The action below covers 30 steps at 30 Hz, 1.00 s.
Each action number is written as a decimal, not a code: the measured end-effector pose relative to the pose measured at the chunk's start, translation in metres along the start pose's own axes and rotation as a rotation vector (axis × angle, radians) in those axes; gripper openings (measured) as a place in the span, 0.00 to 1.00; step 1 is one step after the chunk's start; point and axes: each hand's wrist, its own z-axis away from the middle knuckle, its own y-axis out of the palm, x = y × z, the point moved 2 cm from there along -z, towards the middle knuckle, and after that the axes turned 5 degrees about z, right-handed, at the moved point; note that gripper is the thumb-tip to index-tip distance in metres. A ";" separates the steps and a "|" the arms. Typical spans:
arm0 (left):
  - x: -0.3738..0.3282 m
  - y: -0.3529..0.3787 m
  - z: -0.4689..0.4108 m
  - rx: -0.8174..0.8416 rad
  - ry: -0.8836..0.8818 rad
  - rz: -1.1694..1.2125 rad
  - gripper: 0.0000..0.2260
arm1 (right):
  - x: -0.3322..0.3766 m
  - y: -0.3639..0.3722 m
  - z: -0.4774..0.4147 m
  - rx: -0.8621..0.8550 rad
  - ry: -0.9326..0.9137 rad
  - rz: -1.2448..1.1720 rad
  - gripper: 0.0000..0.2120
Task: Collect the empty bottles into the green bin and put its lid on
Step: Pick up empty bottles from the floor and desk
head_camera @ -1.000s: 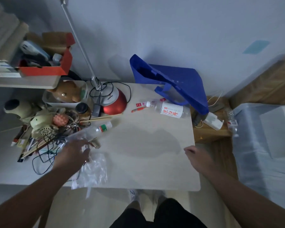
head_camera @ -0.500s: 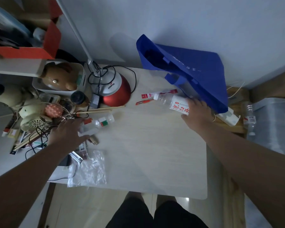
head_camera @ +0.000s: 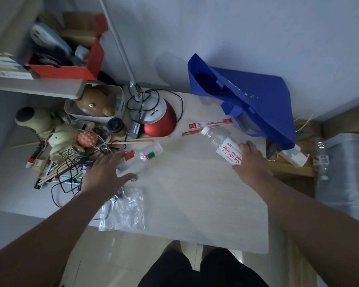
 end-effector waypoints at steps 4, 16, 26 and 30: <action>-0.006 0.010 0.039 0.005 -0.088 0.193 0.34 | 0.008 -0.010 0.027 0.093 -0.017 -0.194 0.36; -0.037 0.084 0.266 -0.274 -0.758 0.874 0.29 | 0.011 0.013 0.096 0.432 -0.281 -0.336 0.24; -0.094 0.201 0.483 -0.508 -1.270 1.318 0.22 | 0.064 0.050 0.164 0.802 -0.694 -0.097 0.28; -0.127 0.243 0.565 -0.672 -1.467 1.401 0.18 | 0.100 0.069 0.217 0.867 -0.882 0.073 0.30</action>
